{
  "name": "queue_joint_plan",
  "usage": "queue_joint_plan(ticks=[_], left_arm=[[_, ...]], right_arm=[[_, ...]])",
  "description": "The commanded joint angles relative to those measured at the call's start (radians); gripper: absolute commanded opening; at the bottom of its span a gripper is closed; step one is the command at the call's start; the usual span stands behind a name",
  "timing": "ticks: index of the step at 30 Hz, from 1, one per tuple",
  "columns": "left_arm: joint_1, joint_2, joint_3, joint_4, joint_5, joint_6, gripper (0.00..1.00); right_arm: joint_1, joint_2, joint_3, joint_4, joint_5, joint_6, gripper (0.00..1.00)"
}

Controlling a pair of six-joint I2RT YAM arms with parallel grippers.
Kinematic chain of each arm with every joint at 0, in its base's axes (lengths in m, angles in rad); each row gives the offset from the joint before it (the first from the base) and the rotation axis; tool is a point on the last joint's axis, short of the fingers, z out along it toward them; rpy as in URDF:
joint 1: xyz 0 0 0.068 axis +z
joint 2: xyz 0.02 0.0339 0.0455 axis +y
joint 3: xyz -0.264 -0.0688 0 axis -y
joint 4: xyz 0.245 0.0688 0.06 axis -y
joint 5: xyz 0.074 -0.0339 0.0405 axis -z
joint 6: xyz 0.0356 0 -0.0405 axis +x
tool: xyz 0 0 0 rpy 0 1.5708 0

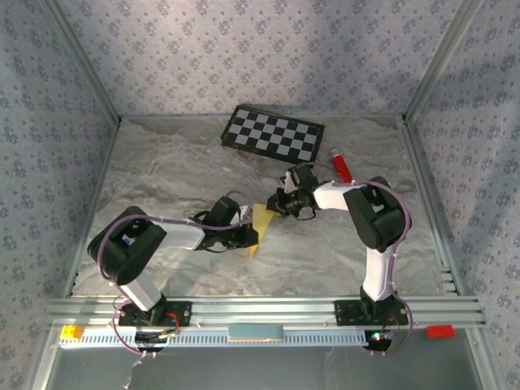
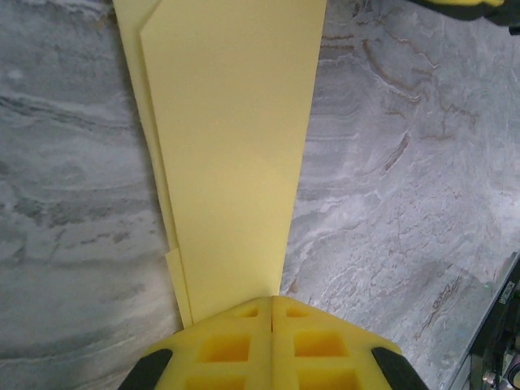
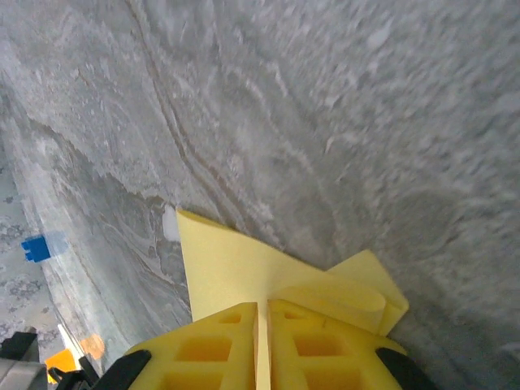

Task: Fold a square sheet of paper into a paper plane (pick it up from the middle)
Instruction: Fold the wing for the fifth time at the center of the table.

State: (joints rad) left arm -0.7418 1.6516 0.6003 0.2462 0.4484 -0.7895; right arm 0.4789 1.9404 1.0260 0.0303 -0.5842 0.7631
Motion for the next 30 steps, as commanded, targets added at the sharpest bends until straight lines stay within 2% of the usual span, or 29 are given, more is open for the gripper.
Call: queue_joint_plan(ticks=[1,8,12,19,23,26,30], left_arm=[[-0.016,0.063,-0.063,-0.178,-0.026,0.005,0.00],[-0.019,0.061,-0.069,-0.175,-0.031,0.002,0.00],[-0.020,0.057,-0.071,-0.173,-0.034,0.000,0.00],[-0.023,0.052,-0.069,-0.168,-0.037,-0.002,0.00],[-0.023,0.048,-0.064,-0.168,-0.036,-0.004,0.00],[-0.022,0.045,-0.060,-0.168,-0.037,-0.004,0.00],[-0.023,0.050,-0.056,-0.167,-0.039,-0.005,0.00]], right_arm=[[-0.044,0.037,0.029,-0.018,0.082,0.008,0.13],[-0.068,0.048,0.073,-0.062,0.119,-0.003,0.13],[-0.079,0.038,0.082,-0.040,0.091,-0.004,0.13],[-0.076,-0.140,0.055,-0.065,0.091,-0.066,0.16],[-0.026,-0.176,0.018,-0.079,0.029,-0.098,0.17],[0.027,-0.155,-0.004,-0.095,-0.021,-0.105,0.11],[0.081,-0.153,-0.058,-0.071,-0.010,-0.088,0.04]])
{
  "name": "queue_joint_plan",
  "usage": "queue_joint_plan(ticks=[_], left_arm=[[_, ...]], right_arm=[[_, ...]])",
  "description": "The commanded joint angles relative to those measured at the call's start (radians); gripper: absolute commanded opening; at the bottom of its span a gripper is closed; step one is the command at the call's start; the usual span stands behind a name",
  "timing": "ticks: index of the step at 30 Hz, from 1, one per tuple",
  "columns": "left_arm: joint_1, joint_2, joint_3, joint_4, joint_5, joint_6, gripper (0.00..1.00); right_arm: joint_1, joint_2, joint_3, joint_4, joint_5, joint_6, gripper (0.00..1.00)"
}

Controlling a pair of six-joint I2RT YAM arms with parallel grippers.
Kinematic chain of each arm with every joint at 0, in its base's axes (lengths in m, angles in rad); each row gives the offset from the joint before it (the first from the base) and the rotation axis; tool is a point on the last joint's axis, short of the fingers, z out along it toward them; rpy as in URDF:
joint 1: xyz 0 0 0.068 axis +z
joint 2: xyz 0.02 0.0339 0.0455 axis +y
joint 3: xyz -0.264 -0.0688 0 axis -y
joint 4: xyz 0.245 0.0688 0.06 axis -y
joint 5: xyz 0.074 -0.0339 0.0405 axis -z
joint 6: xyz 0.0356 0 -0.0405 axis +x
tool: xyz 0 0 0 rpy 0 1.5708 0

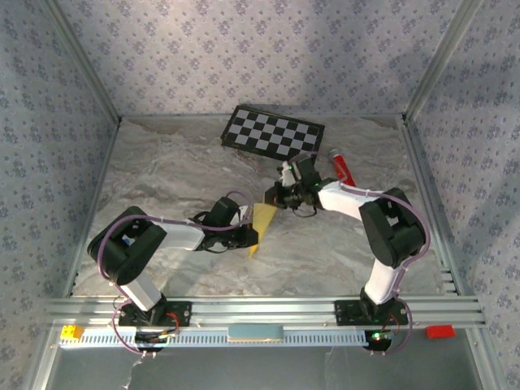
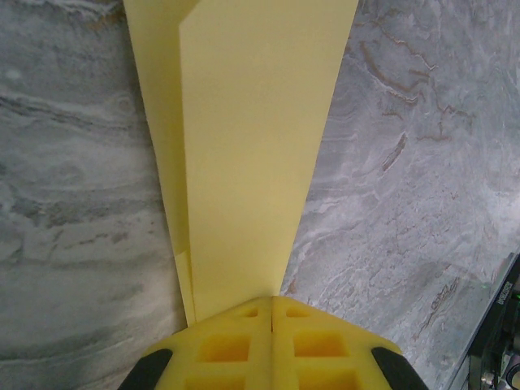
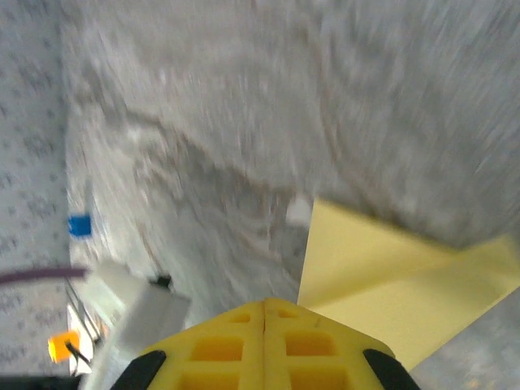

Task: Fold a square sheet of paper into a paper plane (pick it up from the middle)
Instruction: Fold the wing for the fifth time at the center of the table.

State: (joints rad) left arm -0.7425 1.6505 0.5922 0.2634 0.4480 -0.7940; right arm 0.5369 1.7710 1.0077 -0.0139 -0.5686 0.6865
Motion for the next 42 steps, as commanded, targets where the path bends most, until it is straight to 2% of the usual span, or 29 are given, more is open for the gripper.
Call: queue_joint_plan(ticks=[1,13,19,21,23,28,38,42], left_arm=[[-0.023,0.051,-0.048,-0.183,-0.038,0.000,0.00],[-0.023,0.049,-0.050,-0.181,-0.038,-0.004,0.00],[-0.024,0.045,-0.051,-0.183,-0.036,-0.001,0.00],[-0.024,0.041,-0.049,-0.186,-0.032,0.003,0.00],[-0.023,0.032,-0.052,-0.181,-0.015,0.006,0.00],[-0.033,-0.021,-0.048,-0.200,0.033,0.029,0.00],[-0.057,-0.101,-0.109,-0.267,0.035,0.037,0.00],[-0.058,-0.197,-0.091,-0.337,-0.020,0.029,0.00]], right_arm=[[0.034,0.018,-0.055,-0.017,-0.022,-0.004,0.03],[0.107,0.070,-0.105,0.029,-0.066,0.014,0.00],[0.104,0.097,-0.113,-0.038,0.001,-0.031,0.00],[0.092,0.109,-0.135,-0.046,0.047,-0.023,0.00],[0.069,0.126,-0.158,-0.029,0.040,0.000,0.00],[0.058,0.117,-0.174,-0.034,0.057,0.008,0.00],[0.060,0.123,-0.155,-0.062,0.072,0.003,0.00],[0.063,0.126,-0.148,-0.065,0.073,0.007,0.00]])
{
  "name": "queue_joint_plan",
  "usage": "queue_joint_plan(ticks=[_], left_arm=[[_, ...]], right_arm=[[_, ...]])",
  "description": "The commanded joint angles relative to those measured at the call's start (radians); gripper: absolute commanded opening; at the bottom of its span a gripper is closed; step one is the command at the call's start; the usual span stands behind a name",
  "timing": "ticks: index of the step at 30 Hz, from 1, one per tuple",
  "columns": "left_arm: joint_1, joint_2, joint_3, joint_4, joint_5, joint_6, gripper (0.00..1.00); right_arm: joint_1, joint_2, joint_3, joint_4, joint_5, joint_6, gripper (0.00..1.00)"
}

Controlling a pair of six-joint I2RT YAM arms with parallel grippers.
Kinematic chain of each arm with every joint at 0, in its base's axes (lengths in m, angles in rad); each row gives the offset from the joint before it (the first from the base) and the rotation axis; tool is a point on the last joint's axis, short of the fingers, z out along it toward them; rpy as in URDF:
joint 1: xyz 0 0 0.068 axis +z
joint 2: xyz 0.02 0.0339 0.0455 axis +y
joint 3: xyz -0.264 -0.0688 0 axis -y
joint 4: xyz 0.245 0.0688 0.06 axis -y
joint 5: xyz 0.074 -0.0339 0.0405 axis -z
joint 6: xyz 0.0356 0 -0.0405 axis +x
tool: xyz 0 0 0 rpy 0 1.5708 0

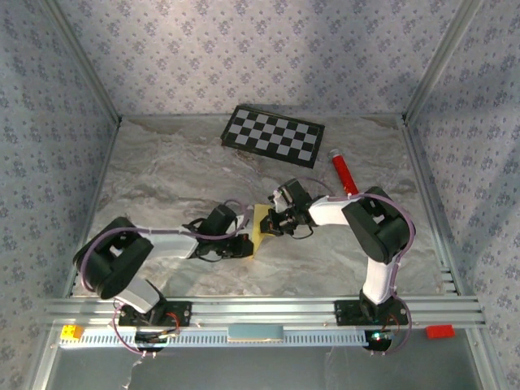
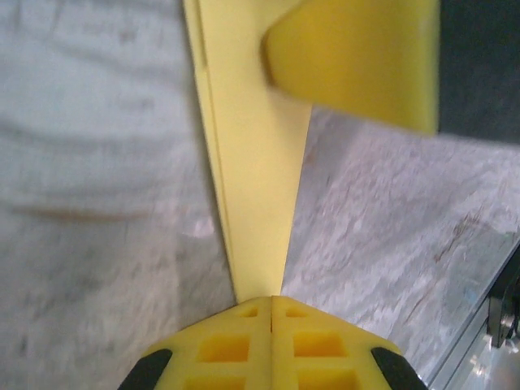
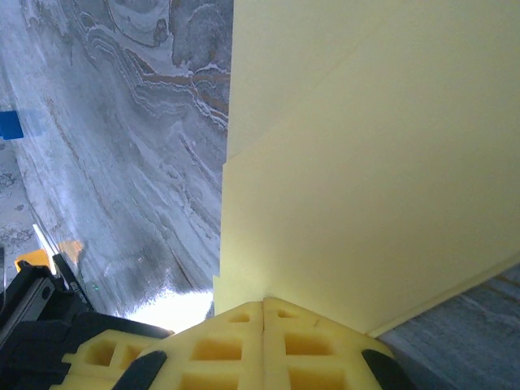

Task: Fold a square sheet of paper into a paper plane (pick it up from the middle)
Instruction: Fold the wing for the fifth time at the center of the table.

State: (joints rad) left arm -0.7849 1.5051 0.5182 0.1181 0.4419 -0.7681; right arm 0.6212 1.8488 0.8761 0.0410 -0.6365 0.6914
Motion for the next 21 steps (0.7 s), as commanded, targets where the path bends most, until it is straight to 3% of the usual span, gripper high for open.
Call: queue_joint_plan(ticks=[1,4,7,21], left_arm=[[-0.016,-0.085,-0.008,-0.204,-0.036,-0.003,0.00],[-0.012,-0.177,0.034,-0.225,-0.083,-0.015,0.02],[-0.008,-0.188,0.060,-0.183,-0.062,-0.024,0.04],[-0.015,0.097,0.162,-0.031,-0.020,-0.043,0.10]], right_arm=[[-0.020,0.050,-0.017,-0.122,0.139,0.002,0.00],[-0.018,0.049,-0.017,-0.120,0.140,0.005,0.00],[-0.015,0.049,-0.017,-0.120,0.143,0.008,0.00],[-0.008,0.059,-0.024,-0.120,0.152,0.010,0.00]])
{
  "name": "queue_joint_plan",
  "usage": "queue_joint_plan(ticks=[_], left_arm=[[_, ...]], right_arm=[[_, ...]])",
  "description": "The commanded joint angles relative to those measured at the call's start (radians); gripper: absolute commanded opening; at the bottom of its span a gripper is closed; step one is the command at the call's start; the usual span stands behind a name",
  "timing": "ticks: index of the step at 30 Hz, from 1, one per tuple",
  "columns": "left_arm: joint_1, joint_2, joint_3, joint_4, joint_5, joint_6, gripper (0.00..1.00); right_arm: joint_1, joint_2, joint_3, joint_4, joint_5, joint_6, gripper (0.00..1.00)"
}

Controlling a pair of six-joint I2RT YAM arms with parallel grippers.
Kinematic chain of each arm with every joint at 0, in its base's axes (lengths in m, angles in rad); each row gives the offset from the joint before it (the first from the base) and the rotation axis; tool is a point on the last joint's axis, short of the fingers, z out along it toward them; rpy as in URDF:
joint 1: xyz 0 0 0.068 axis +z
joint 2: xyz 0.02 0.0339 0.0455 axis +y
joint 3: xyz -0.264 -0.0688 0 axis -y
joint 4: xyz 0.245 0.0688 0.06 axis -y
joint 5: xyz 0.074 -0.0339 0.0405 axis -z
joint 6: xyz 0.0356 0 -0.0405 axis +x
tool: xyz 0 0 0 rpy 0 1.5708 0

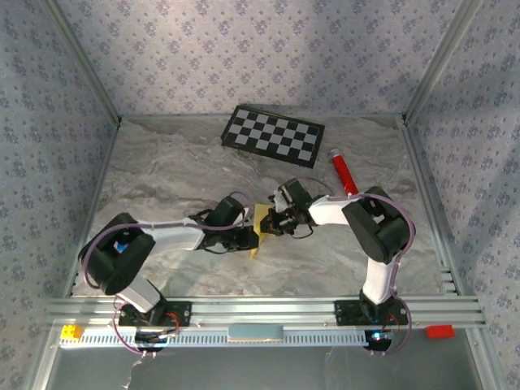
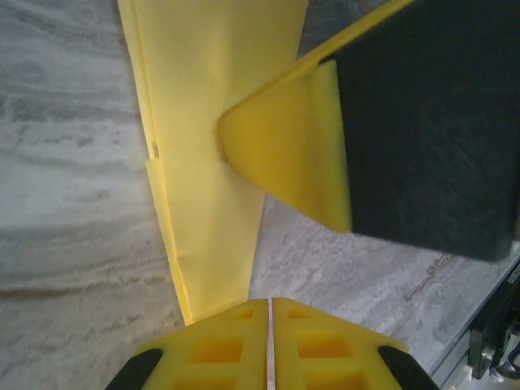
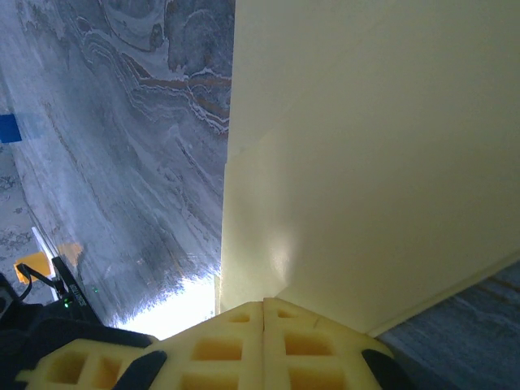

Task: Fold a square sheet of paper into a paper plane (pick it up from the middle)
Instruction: Fold the wing for the fifth time at the center of the table.

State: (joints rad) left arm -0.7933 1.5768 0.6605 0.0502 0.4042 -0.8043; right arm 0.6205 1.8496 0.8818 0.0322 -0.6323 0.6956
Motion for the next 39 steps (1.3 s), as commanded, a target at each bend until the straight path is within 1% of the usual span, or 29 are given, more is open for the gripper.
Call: queue_joint_plan(ticks=[1,5,9,16,21,27,31,36,39], left_arm=[[-0.010,0.035,0.014,0.034,0.018,-0.006,0.10],[-0.021,0.048,-0.045,0.018,0.011,-0.008,0.08],[-0.040,0.021,-0.118,-0.018,0.004,-0.003,0.05],[-0.068,-0.084,-0.211,-0.075,-0.004,0.000,0.04],[-0.072,-0.163,-0.231,-0.159,-0.026,0.014,0.04],[-0.069,-0.294,-0.197,-0.206,-0.051,0.007,0.04],[-0.030,-0.338,-0.160,-0.183,-0.063,0.001,0.06],[0.041,-0.256,-0.075,-0.084,-0.014,-0.008,0.07],[0.044,-0.164,0.020,-0.069,-0.003,0.001,0.05]], right_arm=[[-0.008,0.059,-0.030,-0.114,0.150,0.004,0.00],[-0.010,0.059,-0.031,-0.119,0.155,0.000,0.00],[-0.011,0.062,-0.036,-0.126,0.163,-0.004,0.00],[-0.019,0.068,-0.034,-0.129,0.164,-0.010,0.00],[-0.023,0.066,-0.037,-0.133,0.166,-0.014,0.00],[-0.024,0.062,-0.034,-0.135,0.164,-0.013,0.00],[-0.022,0.062,-0.033,-0.127,0.162,-0.006,0.00],[-0.022,0.062,-0.031,-0.121,0.155,0.001,0.00],[-0.024,0.062,-0.030,-0.117,0.151,0.004,0.00]])
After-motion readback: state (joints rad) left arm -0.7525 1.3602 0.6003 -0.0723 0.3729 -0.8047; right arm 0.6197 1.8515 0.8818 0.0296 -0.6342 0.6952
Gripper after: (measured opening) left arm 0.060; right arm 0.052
